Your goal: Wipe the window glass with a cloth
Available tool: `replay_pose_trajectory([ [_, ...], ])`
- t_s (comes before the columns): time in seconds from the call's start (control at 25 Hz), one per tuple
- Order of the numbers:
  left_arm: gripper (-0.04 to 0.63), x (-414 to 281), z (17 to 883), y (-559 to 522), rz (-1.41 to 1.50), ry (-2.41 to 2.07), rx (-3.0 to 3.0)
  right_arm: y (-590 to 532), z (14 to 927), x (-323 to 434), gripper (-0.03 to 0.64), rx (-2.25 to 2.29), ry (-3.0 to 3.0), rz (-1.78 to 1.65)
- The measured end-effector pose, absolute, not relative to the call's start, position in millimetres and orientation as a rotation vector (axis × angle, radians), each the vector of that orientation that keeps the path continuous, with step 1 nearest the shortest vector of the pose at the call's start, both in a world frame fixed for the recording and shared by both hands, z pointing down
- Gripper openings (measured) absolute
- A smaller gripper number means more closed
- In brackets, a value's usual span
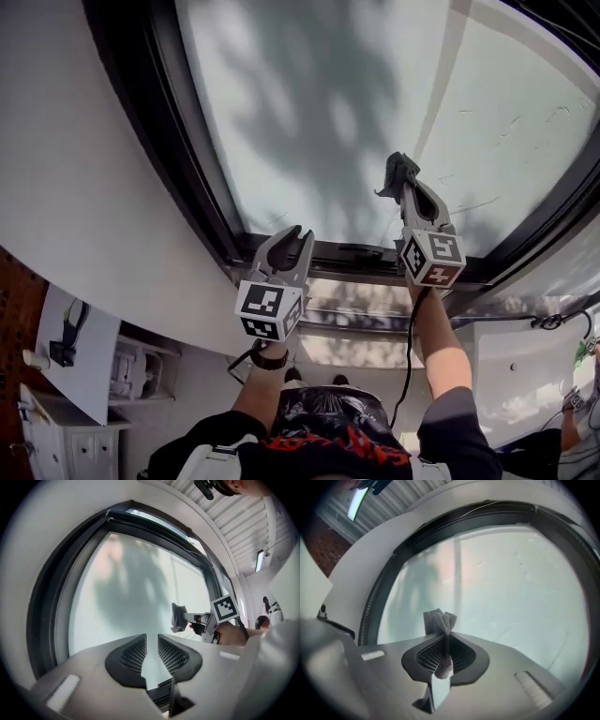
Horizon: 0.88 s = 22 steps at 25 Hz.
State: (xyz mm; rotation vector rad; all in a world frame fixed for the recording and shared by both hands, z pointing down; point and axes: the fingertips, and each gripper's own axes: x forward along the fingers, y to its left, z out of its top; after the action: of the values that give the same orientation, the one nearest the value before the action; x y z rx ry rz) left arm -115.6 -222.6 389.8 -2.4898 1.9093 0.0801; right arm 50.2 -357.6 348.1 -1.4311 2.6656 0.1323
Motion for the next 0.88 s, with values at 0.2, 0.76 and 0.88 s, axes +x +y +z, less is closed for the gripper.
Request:
replay_pose_trajectory([
  [0.2,0.064,-74.6,381.4,-228.8,0.100,1.804,-2.540,-402.1,353.4,241.6,0.026,-1.880,2.388,0.095],
  [0.76,0.064,-115.7,383.6,-227.4,0.094,1.924,-2.438,-338.2,338.5,157.2,0.026,-1.633,2.372,0.153],
  [0.88,0.064,-155.6,384.0,-218.5,0.090,2.022,-2.345,-305.1,337.3,-9.5,0.026,-1.174,2.607,0.155],
])
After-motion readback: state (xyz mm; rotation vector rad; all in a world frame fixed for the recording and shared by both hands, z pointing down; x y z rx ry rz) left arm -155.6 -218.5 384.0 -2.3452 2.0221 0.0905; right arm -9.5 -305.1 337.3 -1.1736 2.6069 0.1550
